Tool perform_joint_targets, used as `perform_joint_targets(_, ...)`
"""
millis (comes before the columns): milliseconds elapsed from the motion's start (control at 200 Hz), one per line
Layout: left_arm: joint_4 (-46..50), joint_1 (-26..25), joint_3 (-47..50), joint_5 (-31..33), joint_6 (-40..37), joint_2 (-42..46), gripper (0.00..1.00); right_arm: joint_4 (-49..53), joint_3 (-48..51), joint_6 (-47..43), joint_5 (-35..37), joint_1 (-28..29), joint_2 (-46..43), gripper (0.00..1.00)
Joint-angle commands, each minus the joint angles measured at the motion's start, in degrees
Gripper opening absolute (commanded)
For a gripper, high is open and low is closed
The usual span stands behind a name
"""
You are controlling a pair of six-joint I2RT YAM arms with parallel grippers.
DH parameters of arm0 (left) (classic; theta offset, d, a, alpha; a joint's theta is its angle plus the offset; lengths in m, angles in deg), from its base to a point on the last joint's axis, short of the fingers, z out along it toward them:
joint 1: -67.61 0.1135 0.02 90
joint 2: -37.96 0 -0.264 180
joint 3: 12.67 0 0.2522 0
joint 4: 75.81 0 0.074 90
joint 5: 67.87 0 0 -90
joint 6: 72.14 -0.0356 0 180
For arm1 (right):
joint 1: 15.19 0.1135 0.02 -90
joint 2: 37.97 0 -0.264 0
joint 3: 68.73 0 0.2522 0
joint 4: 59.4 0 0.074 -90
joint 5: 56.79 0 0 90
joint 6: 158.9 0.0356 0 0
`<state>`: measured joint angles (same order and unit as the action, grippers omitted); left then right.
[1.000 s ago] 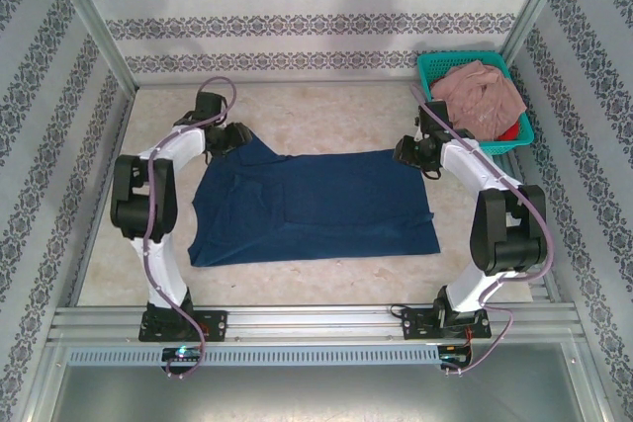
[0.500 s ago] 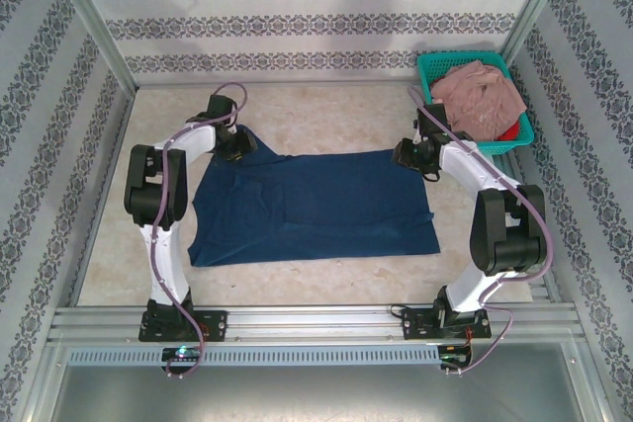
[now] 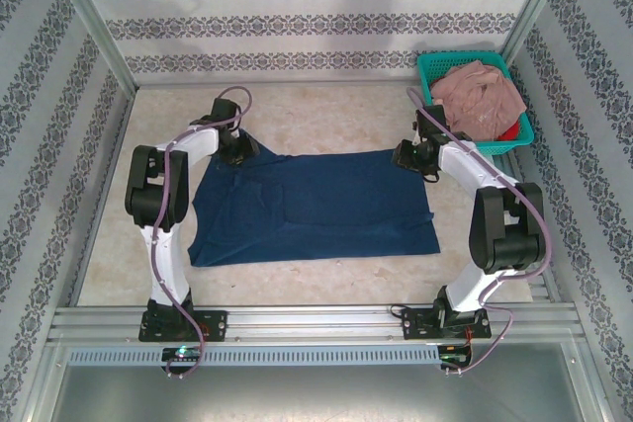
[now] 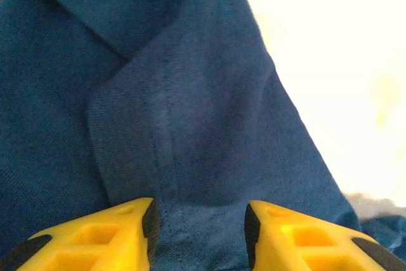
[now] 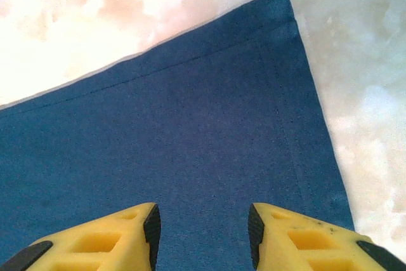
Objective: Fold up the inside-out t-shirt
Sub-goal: Smooth out the T-shirt at the center of the table.
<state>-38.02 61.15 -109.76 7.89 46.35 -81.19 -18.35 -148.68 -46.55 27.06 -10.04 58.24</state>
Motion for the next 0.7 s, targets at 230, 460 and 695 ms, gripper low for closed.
perform_joint_targets(230,3.3,-1.0,2.6,6.2,-3.5,3.8,0.45,-0.7,2.0,-0.1,-0.9,0.7,0.7,0.44)
perform_joint_targets(460,2.8,1.2,-4.0,7.4,-5.6,1.3,0.48,-0.8,2.3,-0.3,-1.1,0.9,1.0,0.44)
perform_joint_targets(695,4.8,4.7,-11.6,5.9,-5.5,-3.2,0.50,-0.5,2.5,-0.8,-0.5,1.3,0.9,0.44)
